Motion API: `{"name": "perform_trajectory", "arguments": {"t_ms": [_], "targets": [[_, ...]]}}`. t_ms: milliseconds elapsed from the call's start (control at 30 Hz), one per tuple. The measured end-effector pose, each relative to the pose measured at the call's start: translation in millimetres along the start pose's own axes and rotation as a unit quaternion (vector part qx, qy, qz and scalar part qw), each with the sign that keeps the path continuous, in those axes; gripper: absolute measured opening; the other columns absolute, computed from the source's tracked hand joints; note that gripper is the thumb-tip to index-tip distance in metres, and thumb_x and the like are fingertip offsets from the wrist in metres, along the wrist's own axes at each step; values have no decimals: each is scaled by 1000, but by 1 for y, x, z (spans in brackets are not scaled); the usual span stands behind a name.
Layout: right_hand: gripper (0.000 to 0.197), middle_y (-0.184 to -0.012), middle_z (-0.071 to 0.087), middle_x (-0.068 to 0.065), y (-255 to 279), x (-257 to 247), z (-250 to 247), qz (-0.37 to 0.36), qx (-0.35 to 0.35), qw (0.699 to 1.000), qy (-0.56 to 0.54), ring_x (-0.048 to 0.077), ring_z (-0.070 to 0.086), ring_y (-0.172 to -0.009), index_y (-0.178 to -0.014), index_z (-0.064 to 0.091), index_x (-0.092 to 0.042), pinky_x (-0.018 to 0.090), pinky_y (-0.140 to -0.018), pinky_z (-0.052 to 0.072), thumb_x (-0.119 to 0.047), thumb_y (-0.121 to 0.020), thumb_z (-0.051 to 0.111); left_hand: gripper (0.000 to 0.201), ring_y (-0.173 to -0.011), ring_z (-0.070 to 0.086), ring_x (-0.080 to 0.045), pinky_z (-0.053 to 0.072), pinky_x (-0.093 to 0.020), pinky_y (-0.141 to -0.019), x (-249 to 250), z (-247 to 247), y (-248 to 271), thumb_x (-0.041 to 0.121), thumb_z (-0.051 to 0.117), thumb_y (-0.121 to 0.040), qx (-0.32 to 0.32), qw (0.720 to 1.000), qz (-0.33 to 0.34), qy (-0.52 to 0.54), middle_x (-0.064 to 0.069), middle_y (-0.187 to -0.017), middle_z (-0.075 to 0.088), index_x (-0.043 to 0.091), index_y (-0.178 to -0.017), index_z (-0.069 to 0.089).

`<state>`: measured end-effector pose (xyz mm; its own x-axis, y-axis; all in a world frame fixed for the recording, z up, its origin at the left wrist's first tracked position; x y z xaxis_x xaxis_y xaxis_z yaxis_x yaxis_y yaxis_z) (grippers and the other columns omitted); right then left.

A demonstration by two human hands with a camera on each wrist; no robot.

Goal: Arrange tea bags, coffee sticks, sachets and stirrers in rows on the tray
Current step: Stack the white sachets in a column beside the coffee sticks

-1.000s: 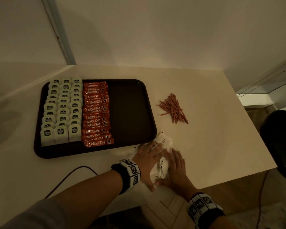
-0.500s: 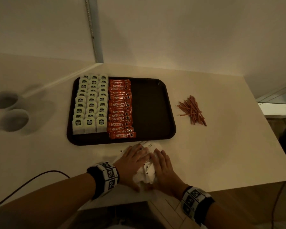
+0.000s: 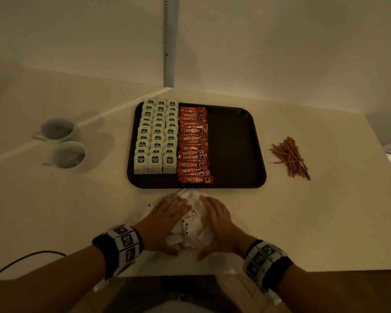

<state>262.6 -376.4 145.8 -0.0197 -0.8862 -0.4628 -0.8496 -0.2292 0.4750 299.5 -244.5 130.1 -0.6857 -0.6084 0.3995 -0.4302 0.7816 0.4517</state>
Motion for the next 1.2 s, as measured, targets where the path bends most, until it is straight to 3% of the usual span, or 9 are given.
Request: {"name": "perform_trajectory", "arguments": {"t_ms": [267, 367, 433, 500, 567, 667, 1000, 1100, 1200], "targets": [[127, -153, 3, -6, 5, 10, -11, -8, -45, 997, 66, 20, 3, -140, -148, -5, -35, 42, -116, 10, -50, -57, 83, 129, -137, -28, -11, -22, -35, -110, -4, -16, 14, 84, 57, -53, 18, 998, -19, 53, 13, -151, -24, 33, -146, -16], [115, -152, 12, -3, -1, 7, -15, -14, -43, 996, 77, 21, 13, -137, -148, 4, -35, 40, -114, 19, -48, -63, 80, 119, -140, 2, -5, 1, -25, -114, -15, -42, 31, 99, 24, -45, 81, 985, -34, 147, 14, -154, 10, 37, -146, 23], [103, -145, 24, -1, -4, 9, -21, -11, -37, 996, 83, 20, 25, -129, -147, 13, -36, 38, -110, 28, -46, -67, 77, 105, -127, 26, 2, 19, -13, -105, -32, -56, 49, 100, 24, -48, 146, 959, -65, 235, 21, -135, 30, 38, -132, 42], [91, -137, 30, -2, -6, 10, -24, -7, -37, 997, 73, 17, 30, -121, -144, 22, -40, 35, -105, 34, -41, -71, 76, 69, -113, 44, 1, 33, -7, -94, -50, -65, 69, 89, 46, -61, 203, 931, -94, 288, 23, -122, 45, 45, -114, 48], [83, -133, 32, -3, -7, 9, -25, -2, -43, 998, 45, 15, 31, -117, -139, 28, -43, 32, -103, 37, -35, -72, 77, 34, -105, 53, -4, 40, -11, -85, -66, -67, 90, 52, 68, -78, 241, 910, -130, 310, 21, -116, 53, 49, -106, 49], [76, -127, 33, -3, -11, 7, -23, 7, -56, 998, 14, 12, 35, -112, -136, 33, -42, 28, -100, 40, -30, -74, 76, 30, -101, 57, -6, 38, -14, -79, -85, -61, 118, 24, 69, -84, 285, 872, -180, 355, 20, -113, 57, 43, -102, 56], [52, -123, 55, -1, -15, 28, -41, 103, 16, 990, -90, 17, 53, -107, -129, 49, -20, 21, -82, 44, -32, -83, 69, 22, -100, 60, -11, 45, -35, -90, -105, -45, 160, 20, 66, -86, 304, 827, -237, 408, 11, -113, 62, 33, -103, 64], [42, -109, 53, -7, -6, 28, -66, 122, 48, 976, -175, 13, 55, -98, -123, 52, -21, 13, -66, 44, -28, -84, 68, 21, -97, 61, -7, 46, -32, -89, -102, -64, 151, 18, 65, -87, 311, 831, -224, 403, 11, -110, 64, 34, -101, 64], [31, -106, 58, -4, -4, 11, -106, 85, 79, 965, -236, 16, 60, -97, -115, 52, -22, 28, -77, 54, -26, -87, 64, 17, -91, 62, 1, 46, -18, -81, -87, -103, 130, 30, 65, -88, 313, 840, -177, 407, 17, -99, 68, 46, -93, 67]]}}
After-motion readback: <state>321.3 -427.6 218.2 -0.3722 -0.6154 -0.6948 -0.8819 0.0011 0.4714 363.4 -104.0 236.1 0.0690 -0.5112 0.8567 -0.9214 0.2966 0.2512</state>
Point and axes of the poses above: each hand's wrist, its own y-axis away from the middle knuckle, its own z-axis out of the palm, x = y × z, the point moved 8 cm from there along -y, towards the middle knuckle
